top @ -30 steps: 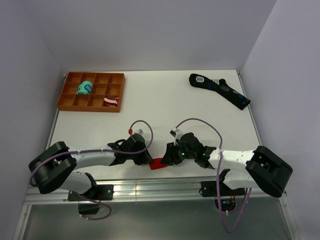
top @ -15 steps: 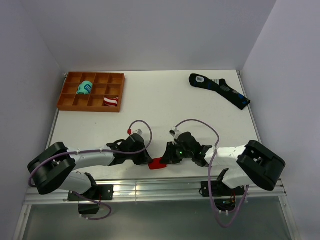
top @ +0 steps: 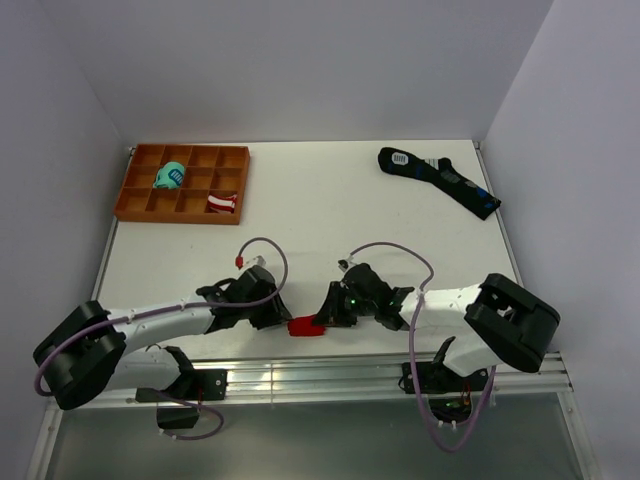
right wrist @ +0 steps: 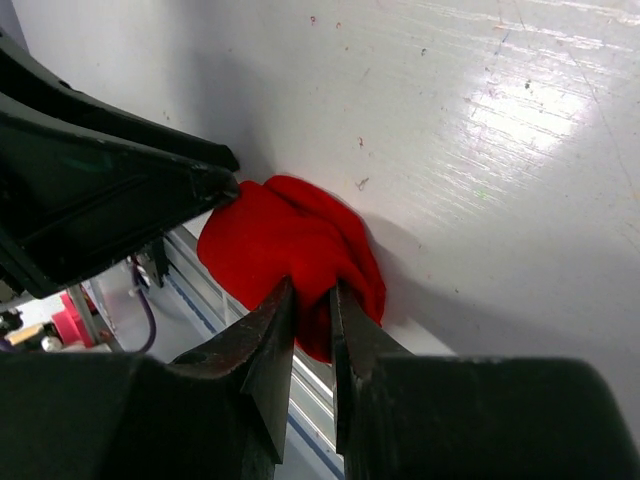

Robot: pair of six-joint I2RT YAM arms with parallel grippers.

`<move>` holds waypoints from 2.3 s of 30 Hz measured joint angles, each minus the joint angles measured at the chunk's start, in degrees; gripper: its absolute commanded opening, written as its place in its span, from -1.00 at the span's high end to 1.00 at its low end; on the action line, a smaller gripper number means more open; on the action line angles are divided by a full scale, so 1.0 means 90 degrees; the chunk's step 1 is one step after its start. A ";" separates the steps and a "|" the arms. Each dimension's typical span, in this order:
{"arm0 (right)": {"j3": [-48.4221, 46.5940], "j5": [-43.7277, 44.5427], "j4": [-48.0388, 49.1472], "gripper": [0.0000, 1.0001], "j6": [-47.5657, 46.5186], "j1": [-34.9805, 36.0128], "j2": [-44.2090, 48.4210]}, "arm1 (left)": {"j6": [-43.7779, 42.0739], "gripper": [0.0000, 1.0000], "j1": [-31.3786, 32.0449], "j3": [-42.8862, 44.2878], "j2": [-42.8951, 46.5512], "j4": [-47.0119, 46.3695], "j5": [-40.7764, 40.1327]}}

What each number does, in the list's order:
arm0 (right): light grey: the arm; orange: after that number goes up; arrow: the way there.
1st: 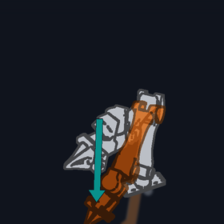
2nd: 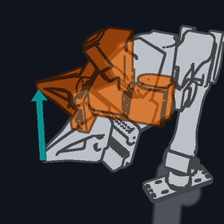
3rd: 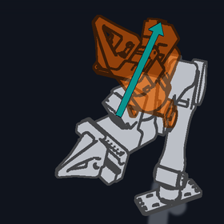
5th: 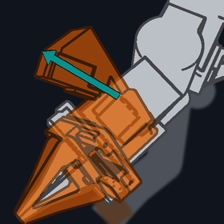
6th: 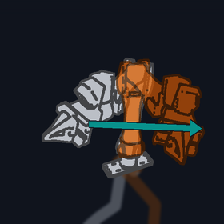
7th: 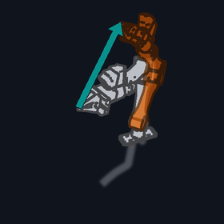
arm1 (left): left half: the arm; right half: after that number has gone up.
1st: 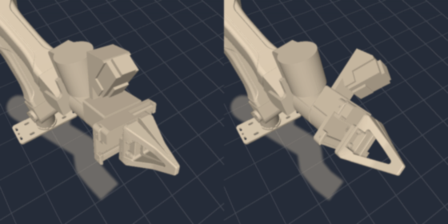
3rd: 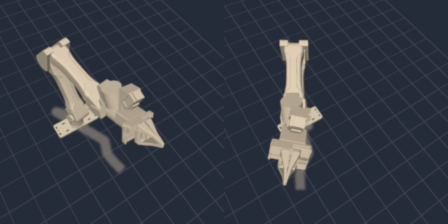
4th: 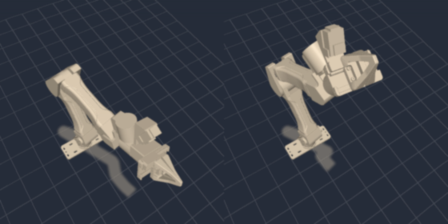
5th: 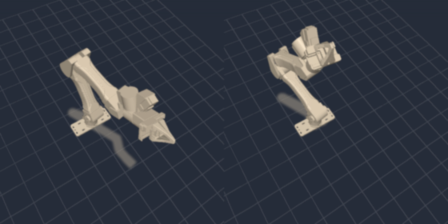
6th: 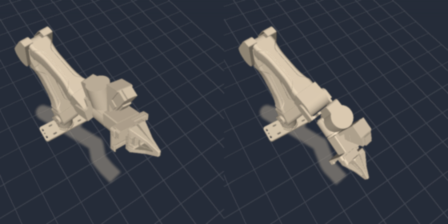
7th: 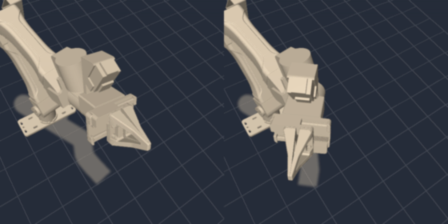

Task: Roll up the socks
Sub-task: Roll the sock at the center of the board, then pick up the sock at the center of the board.

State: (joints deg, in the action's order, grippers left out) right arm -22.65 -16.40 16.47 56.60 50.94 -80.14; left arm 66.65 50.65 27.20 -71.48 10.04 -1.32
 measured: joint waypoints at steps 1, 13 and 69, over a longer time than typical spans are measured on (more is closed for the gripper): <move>-0.0034 0.0039 -0.0024 1.00 0.0066 0.0022 -0.0024 | -0.0007 0.17 -0.0068 -0.0015 0.0068 0.0090 -0.0027; -0.0199 0.0333 -0.0114 1.00 0.0498 0.0202 -0.0199 | 0.0270 0.01 -0.0194 -0.0391 0.1700 0.1088 -0.0425; -0.0372 0.0678 0.0151 1.00 0.0719 0.0440 -0.0527 | 0.4860 -0.43 0.1693 0.0233 0.1090 0.1579 -0.1447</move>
State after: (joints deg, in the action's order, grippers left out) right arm -26.00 -10.31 17.82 63.07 54.89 -84.88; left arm 110.39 65.89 29.30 -61.67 24.25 -14.35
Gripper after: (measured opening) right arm 0.228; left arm 0.722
